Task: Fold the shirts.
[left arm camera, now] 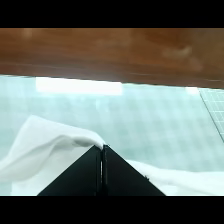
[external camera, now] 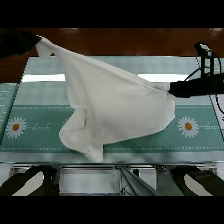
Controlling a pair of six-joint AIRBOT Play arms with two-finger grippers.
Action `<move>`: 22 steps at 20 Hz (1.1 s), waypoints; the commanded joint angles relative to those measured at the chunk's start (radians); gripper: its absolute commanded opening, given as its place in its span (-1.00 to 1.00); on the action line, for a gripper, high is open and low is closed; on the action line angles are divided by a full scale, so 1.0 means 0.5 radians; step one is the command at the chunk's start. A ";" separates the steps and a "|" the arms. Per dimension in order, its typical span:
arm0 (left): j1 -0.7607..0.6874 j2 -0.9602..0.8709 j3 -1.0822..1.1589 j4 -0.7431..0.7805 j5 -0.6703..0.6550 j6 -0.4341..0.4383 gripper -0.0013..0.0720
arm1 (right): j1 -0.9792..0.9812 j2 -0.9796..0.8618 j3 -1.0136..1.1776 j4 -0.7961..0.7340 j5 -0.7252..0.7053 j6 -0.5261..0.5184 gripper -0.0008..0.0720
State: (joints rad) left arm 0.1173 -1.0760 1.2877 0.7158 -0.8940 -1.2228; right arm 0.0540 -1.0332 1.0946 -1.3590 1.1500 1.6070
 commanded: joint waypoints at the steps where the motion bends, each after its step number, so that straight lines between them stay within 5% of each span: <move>1: -0.201 -0.404 0.075 0.023 0.263 -0.026 -0.89 | -0.217 -0.481 0.209 0.226 -0.201 -0.056 -0.92; 4: -0.307 -0.601 0.108 0.019 0.269 -0.114 -0.84 | -0.308 -0.848 0.510 0.549 -0.195 -0.133 -0.79; 5: -0.323 -0.638 0.111 0.021 0.244 -0.114 -0.27 | -0.338 -0.937 0.598 0.662 -0.161 -0.137 0.07; 6: -0.320 -0.659 0.111 0.023 0.172 -0.114 0.95 | -0.375 -1.009 0.683 0.774 -0.097 -0.185 0.80; 9: -0.139 -0.652 0.150 0.299 -0.359 -0.163 0.95 | -0.555 -1.057 0.853 0.763 0.204 -0.296 0.76; 11: 0.073 -0.638 0.118 0.673 -0.829 -0.379 0.95 | -0.730 -1.009 0.851 0.507 0.454 -0.300 0.76; 13: 0.260 -0.554 -0.077 0.818 -1.052 -0.376 0.94 | -0.905 -0.925 0.741 0.214 0.624 -0.299 0.75; 17: 0.579 -0.108 -0.961 0.807 -0.873 -0.363 0.94 | -1.199 -0.512 -0.054 0.477 0.220 -0.323 0.75; 22: 0.775 0.234 -1.739 0.222 -0.688 -0.163 0.94 | -1.222 -0.059 -0.897 1.261 -0.061 -0.809 0.73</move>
State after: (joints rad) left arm 0.4507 -1.0462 0.6216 0.9955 -1.2617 -1.3746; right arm -0.5346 -1.1736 0.8539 -0.9371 1.1919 1.3262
